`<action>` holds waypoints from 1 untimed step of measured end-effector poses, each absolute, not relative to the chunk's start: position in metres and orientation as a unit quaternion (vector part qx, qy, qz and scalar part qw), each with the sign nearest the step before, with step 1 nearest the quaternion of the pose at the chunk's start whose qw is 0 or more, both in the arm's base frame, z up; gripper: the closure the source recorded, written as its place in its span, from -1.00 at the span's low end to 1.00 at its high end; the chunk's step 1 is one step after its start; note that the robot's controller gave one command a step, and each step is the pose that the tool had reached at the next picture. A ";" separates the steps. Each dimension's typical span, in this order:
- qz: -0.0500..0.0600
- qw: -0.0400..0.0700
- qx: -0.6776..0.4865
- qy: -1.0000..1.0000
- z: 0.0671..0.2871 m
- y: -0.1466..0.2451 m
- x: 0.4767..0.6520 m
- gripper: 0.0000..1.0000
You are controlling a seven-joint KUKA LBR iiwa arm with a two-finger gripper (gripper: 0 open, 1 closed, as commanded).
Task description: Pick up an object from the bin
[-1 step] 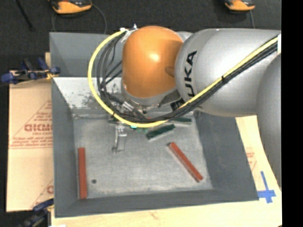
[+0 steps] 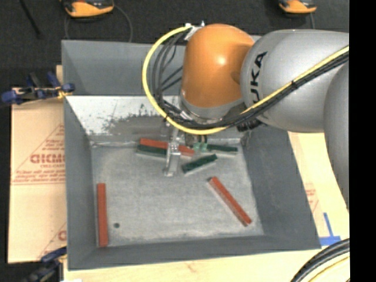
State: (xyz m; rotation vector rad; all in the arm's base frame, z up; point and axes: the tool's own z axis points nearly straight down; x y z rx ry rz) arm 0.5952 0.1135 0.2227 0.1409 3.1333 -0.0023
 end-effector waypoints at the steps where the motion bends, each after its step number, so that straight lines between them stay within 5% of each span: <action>1: -0.002 0.003 0.008 1.000 0.195 0.040 0.626 -1.00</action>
Offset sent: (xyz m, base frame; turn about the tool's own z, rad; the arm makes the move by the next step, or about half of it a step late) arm 0.0287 -0.0666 -0.0270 -0.0805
